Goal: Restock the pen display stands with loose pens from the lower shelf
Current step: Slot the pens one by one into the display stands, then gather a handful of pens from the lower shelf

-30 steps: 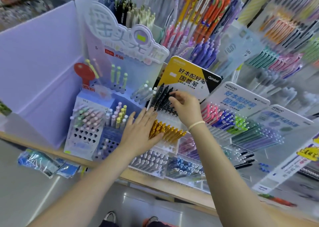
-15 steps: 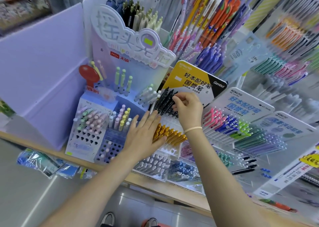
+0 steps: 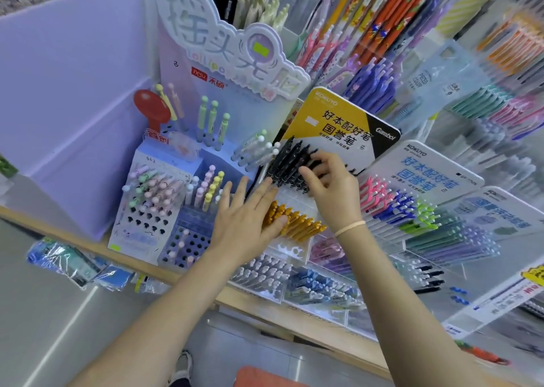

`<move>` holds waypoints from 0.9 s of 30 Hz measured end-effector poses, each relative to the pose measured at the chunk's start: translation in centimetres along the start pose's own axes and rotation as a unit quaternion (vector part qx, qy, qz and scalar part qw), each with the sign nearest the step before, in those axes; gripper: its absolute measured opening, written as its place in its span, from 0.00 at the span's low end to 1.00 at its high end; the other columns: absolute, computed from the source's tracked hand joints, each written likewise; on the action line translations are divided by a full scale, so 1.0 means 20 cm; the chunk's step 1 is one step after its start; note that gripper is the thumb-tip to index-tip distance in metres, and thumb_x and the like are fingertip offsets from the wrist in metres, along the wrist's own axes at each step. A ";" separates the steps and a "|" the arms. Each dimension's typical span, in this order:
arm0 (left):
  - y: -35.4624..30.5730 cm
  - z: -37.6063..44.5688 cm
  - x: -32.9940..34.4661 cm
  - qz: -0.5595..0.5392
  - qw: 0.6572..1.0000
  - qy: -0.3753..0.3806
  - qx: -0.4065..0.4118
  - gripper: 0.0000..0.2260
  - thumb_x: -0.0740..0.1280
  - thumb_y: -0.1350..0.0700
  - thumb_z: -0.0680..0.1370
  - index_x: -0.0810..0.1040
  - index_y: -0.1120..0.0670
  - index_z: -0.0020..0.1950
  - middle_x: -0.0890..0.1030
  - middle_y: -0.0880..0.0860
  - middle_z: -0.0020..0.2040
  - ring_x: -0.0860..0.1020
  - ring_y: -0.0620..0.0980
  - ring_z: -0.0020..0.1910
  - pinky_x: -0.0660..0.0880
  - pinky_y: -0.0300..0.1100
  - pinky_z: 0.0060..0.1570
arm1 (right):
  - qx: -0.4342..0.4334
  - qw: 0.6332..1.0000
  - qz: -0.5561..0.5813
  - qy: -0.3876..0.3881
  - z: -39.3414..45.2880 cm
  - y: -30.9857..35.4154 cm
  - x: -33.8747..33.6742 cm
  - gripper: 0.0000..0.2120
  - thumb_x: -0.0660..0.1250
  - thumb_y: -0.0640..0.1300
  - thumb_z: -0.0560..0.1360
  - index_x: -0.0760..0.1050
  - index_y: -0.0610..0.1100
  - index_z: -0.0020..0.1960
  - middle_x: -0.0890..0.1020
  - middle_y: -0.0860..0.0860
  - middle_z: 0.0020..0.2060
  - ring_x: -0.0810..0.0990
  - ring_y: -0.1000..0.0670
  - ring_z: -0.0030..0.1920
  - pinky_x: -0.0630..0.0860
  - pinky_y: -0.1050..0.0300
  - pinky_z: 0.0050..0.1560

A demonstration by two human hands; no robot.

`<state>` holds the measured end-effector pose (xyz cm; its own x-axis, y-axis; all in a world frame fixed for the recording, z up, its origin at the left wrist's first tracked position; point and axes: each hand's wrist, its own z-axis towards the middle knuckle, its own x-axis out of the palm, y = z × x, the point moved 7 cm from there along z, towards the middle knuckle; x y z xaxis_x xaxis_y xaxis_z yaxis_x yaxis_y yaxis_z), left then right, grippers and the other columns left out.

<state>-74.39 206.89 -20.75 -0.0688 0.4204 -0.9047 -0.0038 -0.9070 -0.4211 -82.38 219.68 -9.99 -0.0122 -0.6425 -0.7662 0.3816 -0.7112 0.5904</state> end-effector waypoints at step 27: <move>-2.71 -1.28 2.28 0.063 0.867 0.310 0.386 0.22 0.57 0.42 0.79 0.81 0.54 0.60 0.82 0.54 0.57 0.79 0.58 0.56 0.76 0.53 0.53 | 0.448 0.885 -0.083 -0.101 -3.31 -2.79 -1.18 0.26 0.53 0.60 0.75 0.76 0.44 0.58 0.78 0.44 0.50 0.80 0.37 0.48 0.78 0.42 0.46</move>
<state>-51.79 275.85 -40.85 0.4303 0.0326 -0.9021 -0.7183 -0.5929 -0.3641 -42.18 293.41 -41.75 -0.1992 -0.4816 -0.8535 -0.5248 -0.6830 0.5079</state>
